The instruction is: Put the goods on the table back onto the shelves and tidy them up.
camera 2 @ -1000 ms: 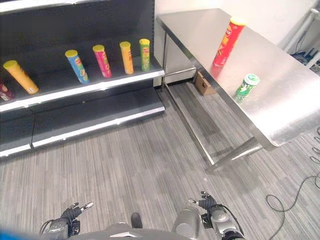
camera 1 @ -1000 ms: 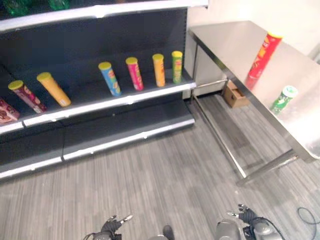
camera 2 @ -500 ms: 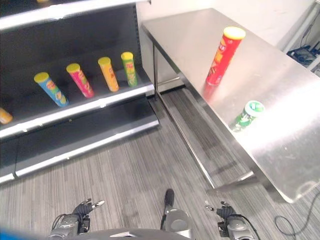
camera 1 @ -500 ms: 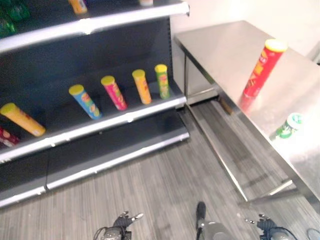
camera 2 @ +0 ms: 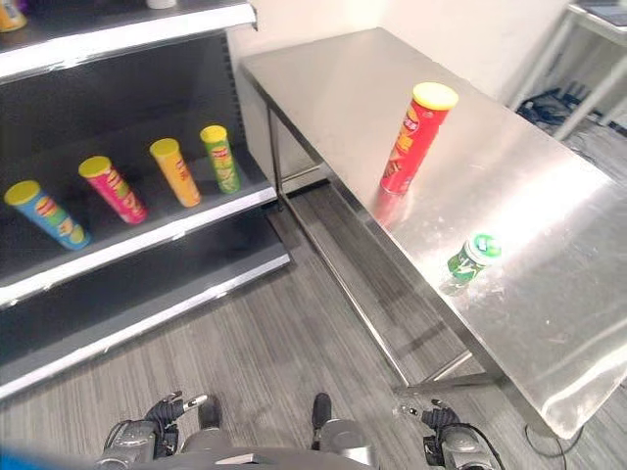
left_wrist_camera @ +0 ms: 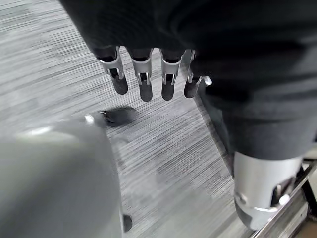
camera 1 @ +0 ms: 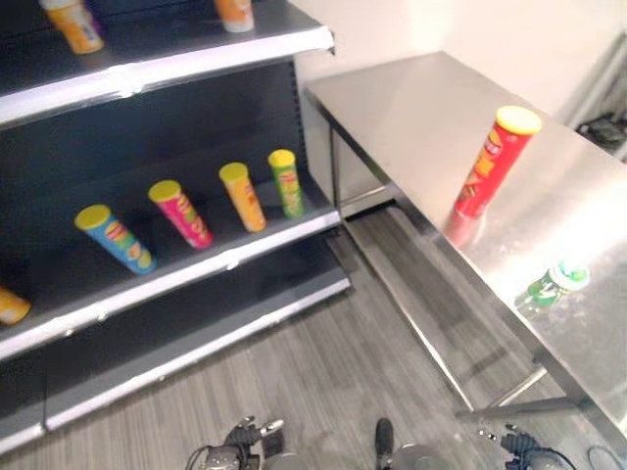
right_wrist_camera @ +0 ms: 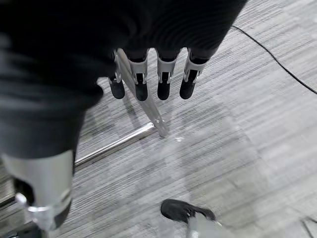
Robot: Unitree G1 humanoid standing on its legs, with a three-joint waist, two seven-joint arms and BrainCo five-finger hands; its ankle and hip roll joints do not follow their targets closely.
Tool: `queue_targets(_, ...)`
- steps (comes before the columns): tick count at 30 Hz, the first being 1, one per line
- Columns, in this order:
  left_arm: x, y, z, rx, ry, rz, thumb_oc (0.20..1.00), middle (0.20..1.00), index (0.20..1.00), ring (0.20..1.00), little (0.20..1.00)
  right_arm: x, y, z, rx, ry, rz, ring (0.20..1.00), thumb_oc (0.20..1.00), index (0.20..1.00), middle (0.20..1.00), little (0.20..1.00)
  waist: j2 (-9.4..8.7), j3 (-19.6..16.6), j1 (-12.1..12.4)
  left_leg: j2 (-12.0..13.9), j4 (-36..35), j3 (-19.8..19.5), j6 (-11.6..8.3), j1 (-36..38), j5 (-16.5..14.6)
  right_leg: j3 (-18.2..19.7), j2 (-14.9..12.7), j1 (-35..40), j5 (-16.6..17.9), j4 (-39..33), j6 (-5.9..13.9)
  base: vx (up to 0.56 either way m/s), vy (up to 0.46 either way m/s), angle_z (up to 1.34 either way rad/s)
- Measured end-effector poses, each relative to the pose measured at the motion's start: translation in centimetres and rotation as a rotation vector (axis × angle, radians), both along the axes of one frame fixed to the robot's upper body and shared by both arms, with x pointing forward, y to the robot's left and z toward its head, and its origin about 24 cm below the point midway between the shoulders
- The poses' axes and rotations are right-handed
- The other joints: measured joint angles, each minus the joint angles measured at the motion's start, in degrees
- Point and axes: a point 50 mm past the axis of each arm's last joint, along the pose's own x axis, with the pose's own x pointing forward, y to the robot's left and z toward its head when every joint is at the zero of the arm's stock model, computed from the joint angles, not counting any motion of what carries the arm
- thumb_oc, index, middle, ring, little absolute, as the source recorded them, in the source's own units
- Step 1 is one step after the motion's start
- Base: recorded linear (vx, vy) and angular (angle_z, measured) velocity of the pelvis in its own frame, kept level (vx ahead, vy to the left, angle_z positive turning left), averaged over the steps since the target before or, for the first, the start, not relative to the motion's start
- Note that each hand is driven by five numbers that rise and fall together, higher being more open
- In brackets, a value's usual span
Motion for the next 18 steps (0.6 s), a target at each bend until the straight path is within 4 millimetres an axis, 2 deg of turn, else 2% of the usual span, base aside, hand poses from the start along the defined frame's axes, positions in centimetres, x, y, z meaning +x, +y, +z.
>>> queue_targets(1,-0.4,-0.2,-0.1,-0.005,0.008,0.002,1.000,1.000,1.000,1.000,1.000,0.1,-0.8,0.4,-0.024,-0.007,0.013,1.000,1.000,1.000,1.000,1.000,2.01,-0.23,-0.62,-0.63,0.35,0.01,0.52,0.76,1.93,-0.28,-0.69,-0.20,0.63,0.00,1.18,0.12,0.318,-1.44)
queue_targets(2,-0.3,0.2,0.0,0.004,0.005,0.003,1.000,1.000,1.000,1.000,1.000,-0.2,-0.5,0.2,-0.016,-0.001,0.010,1.000,1.000,1.000,1.000,1.000,1.40,-0.21,-0.75,-2.52,0.11,1.16,1.08,2.11,3.48,1.01,-2.53,-0.26,0.85,0.01,1.64,0.12,0.328,-1.30)
queue_targets(3,-0.1,0.5,0.1,0.012,-0.003,0.000,1.000,1.000,1.000,1.000,1.000,-1.1,-0.1,-0.2,-0.003,0.022,0.002,1.000,1.000,1.000,1.000,1.000,0.28,-0.34,-0.85,-4.93,0.10,3.79,2.63,3.52,2.65,2.06,-4.75,-0.24,0.70,0.02,1.73,0.06,0.215,-0.89)
queue_targets(4,0.1,0.5,0.3,0.012,-0.018,-0.004,1.000,1.000,1.000,1.000,1.000,-1.8,0.1,-0.4,0.007,0.037,-0.001,1.000,1.000,1.000,1.000,1.000,-0.17,-0.53,-1.14,-6.27,0.09,5.61,4.07,4.16,1.95,1.28,-6.60,0.05,0.71,0.02,3.34,0.08,0.333,-0.84)
queue_targets(5,0.3,1.2,0.6,0.032,-0.036,-0.008,1.000,1.000,1.000,1.000,1.000,-3.4,0.9,-1.0,0.031,0.078,-0.015,1.000,1.000,1.000,1.000,1.000,-1.12,-1.15,-1.85,-8.48,0.07,7.58,5.52,4.87,1.13,0.06,-8.38,0.24,3.01,0.33,3.94,0.05,0.326,-0.71)
queue_targets(6,0.4,1.6,0.8,0.040,-0.042,-0.012,1.000,1.000,1.000,1.000,1.000,-3.7,1.3,-1.3,0.041,0.091,-0.017,1.000,1.000,1.000,1.000,1.000,-2.11,-1.50,-1.99,-9.37,0.07,9.09,6.25,5.53,0.75,0.07,-9.31,-0.28,4.04,0.38,5.42,0.04,0.407,-0.90)
queue_targets(8,0.5,2.1,1.0,0.057,-0.045,-0.025,1.000,1.000,1.000,1.000,1.000,-3.9,2.2,-1.6,0.066,0.102,-0.020,1.000,1.000,1.000,1.000,1.000,-2.15,-1.42,-2.70,-10.50,0.07,13.25,7.75,6.65,-0.29,0.48,-10.17,-1.94,6.84,0.63,7.56,0.01,0.389,-1.03)
queue_targets(9,0.6,2.0,1.0,0.057,-0.044,-0.035,1.000,1.000,1.000,1.000,1.000,-3.5,2.3,-1.5,0.068,0.090,-0.021,1.000,1.000,1.000,1.000,1.000,-1.98,-1.32,-3.43,-11.36,0.05,15.84,8.60,7.06,-1.02,1.82,-10.65,-3.39,8.08,1.32,8.03,0.00,0.203,-0.89)
queue_targets(10,0.7,1.7,1.0,0.054,-0.044,-0.044,1.000,1.000,1.000,1.000,1.000,-2.8,2.2,-1.3,0.070,0.062,-0.030,1.000,1.000,1.000,1.000,1.000,-1.56,-0.99,-4.15,-11.94,0.04,16.73,9.11,7.21,-1.46,2.23,-11.13,-3.80,8.77,1.54,8.58,0.02,0.264,-0.77)
queue_targets(11,0.9,1.4,0.9,0.047,-0.048,-0.054,1.000,1.000,1.000,1.000,1.000,-2.6,2.1,-1.2,0.069,0.050,-0.031,1.000,1.000,1.000,1.000,1.000,-0.91,-0.98,-4.80,-12.15,0.04,17.47,9.42,7.54,-1.75,1.86,-11.93,-4.08,8.34,1.49,9.81,0.02,0.160,-0.35)
queue_targets(12,1.6,1.2,1.1,0.047,-0.067,-0.063,1.000,1.000,1.000,1.000,1.000,-3.2,2.2,-1.4,0.075,0.061,-0.040,1.000,1.000,1.000,1.000,1.000,-1.26,-1.20,-5.53,-13.01,0.05,17.53,9.60,7.83,-2.37,1.39,-11.73,-4.17,8.10,2.37,9.86,0.03,0.229,-0.21)
queue_targets(13,1.6,1.3,1.2,0.050,-0.069,-0.067,1.000,1.000,1.000,1.000,1.000,-2.8,2.3,-1.3,0.077,0.044,-0.045,1.000,1.000,1.000,1.000,1.000,-1.12,-1.03,-5.03,-13.07,0.02,17.81,9.97,8.19,-2.17,0.42,-12.63,-4.49,7.11,3.16,10.86,-0.01,0.168,-0.18)
queue_targets(15,1.7,1.4,1.2,0.056,-0.066,-0.072,1.000,1.000,1.000,1.000,1.000,-2.6,2.1,-1.1,0.078,0.018,-0.061,1.000,1.000,1.000,1.000,1.000,-2.00,-1.35,-5.40,-13.88,0.04,19.25,9.54,8.52,-2.83,0.41,-12.01,-6.47,5.39,6.51,10.85,0.00,0.171,-0.34)
queue_targets(17,1.1,1.6,1.1,0.060,-0.049,-0.072,1.000,1.000,1.000,1.000,1.000,-1.1,1.2,-0.2,0.065,-0.071,-0.100,1.000,1.000,1.000,1.000,1.000,-1.56,-0.95,-6.30,-12.35,0.02,20.55,9.52,8.55,-2.82,-0.54,-11.14,-8.93,6.14,9.31,11.35,0.03,0.017,-0.32)
queue_targets(18,0.9,1.7,1.0,0.063,-0.041,-0.072,1.000,1.000,1.000,1.000,1.000,-1.2,0.8,-0.1,0.058,-0.074,-0.109,1.000,1.000,1.000,1.000,1.000,-1.91,-1.18,-6.49,-12.21,0.03,20.34,9.46,8.76,-2.86,-1.03,-11.38,-7.83,6.07,7.82,11.44,0.01,-0.021,-0.04)
